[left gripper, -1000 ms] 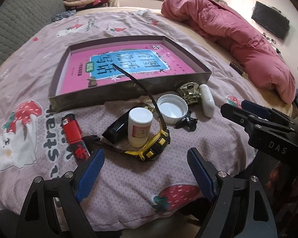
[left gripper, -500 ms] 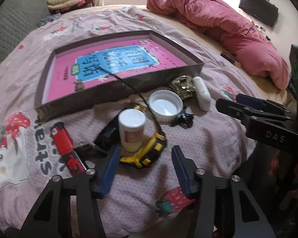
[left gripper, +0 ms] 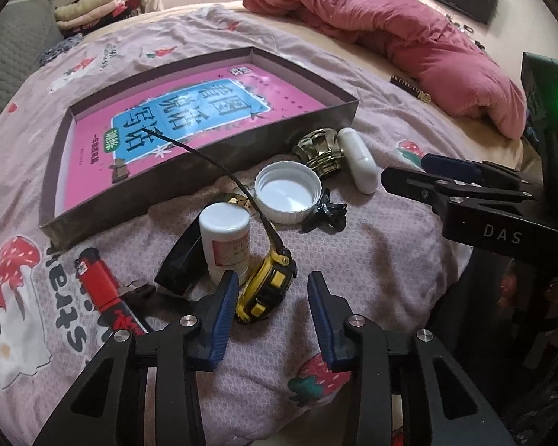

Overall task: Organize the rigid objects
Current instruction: 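Move left tool to the yellow watch while right tool approaches the white earbud case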

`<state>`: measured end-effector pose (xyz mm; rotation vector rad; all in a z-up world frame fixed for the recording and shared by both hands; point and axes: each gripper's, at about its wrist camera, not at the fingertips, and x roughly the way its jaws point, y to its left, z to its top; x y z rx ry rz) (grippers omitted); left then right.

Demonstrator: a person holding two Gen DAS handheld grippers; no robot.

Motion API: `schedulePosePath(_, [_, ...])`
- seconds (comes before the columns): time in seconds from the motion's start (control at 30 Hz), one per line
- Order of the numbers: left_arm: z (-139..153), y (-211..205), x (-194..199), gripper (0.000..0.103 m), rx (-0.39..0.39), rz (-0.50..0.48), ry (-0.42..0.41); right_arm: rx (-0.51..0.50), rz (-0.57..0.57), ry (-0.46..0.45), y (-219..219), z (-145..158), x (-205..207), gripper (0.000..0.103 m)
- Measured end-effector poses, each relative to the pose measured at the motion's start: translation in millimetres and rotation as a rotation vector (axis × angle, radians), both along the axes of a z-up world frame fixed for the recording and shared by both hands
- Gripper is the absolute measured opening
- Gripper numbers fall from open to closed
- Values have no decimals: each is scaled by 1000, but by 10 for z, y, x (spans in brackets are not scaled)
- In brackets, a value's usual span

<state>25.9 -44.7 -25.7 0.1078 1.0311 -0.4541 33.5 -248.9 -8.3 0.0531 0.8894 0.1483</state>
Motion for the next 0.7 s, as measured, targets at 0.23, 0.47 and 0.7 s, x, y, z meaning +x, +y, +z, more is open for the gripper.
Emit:
schedulePosePath(0.23, [-114, -100, 79, 33, 47, 11, 5, 42, -40, 48, -105, -109, 160, 69])
schedulePosePath(0.47, [-164, -113, 95, 32, 42, 33, -18, 112, 2, 78, -35, -176, 222, 69])
schedulePosePath(0.7, [-180, -109, 102, 32, 26, 52, -31, 57, 11, 71, 68, -230, 281, 69])
